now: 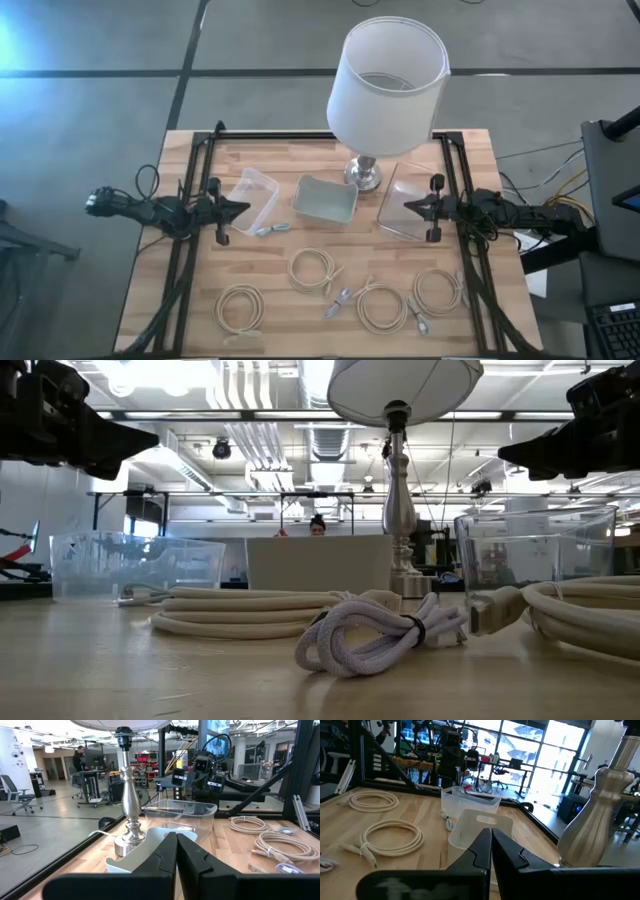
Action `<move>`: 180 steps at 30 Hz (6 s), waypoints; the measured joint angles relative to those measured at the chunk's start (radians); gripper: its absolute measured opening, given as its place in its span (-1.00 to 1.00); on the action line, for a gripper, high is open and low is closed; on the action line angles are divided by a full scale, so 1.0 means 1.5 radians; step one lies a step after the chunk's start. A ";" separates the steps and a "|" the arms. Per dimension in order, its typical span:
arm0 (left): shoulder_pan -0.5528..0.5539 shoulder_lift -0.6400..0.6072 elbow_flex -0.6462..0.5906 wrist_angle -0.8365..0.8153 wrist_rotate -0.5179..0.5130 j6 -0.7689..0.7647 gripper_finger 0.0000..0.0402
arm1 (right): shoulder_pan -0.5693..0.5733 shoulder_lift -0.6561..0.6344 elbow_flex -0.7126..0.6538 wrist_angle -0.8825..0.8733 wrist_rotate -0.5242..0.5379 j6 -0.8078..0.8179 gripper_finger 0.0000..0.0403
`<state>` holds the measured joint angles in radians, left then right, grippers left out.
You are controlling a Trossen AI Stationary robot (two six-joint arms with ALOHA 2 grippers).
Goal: Pick & Place USB Port
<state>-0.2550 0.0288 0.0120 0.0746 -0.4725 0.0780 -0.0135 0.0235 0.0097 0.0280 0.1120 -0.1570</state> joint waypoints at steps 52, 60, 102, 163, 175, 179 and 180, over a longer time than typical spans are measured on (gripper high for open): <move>0.000 0.000 0.000 0.000 0.000 0.000 -0.94 | 0.000 -0.001 0.000 0.000 0.000 0.000 -0.96; 0.000 0.000 0.000 0.000 0.000 0.000 -0.94 | 0.000 0.000 0.000 0.000 0.000 0.000 -0.96; 0.000 0.000 0.000 0.008 0.000 -0.032 -0.94 | 0.000 -0.001 0.000 0.083 0.076 0.258 -0.96; 0.000 0.396 0.387 -0.118 0.046 0.028 -0.25 | 0.092 0.568 0.527 -0.231 -0.058 0.193 -0.36; 0.000 0.482 0.381 -0.095 0.046 -0.002 -0.25 | 0.247 0.694 0.517 -0.266 -0.058 0.357 -0.34; 0.000 0.500 0.380 -0.067 0.045 -0.011 -0.25 | 0.291 0.760 0.518 -0.262 -0.057 0.395 -0.34; 0.000 0.504 0.380 -0.061 0.045 -0.012 -0.25 | 0.300 0.777 0.518 -0.260 -0.057 0.407 -0.34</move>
<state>-0.2550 0.7855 0.5823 -0.0163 -0.4050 0.0596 0.4368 1.1890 0.7869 -0.3616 0.0261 0.4530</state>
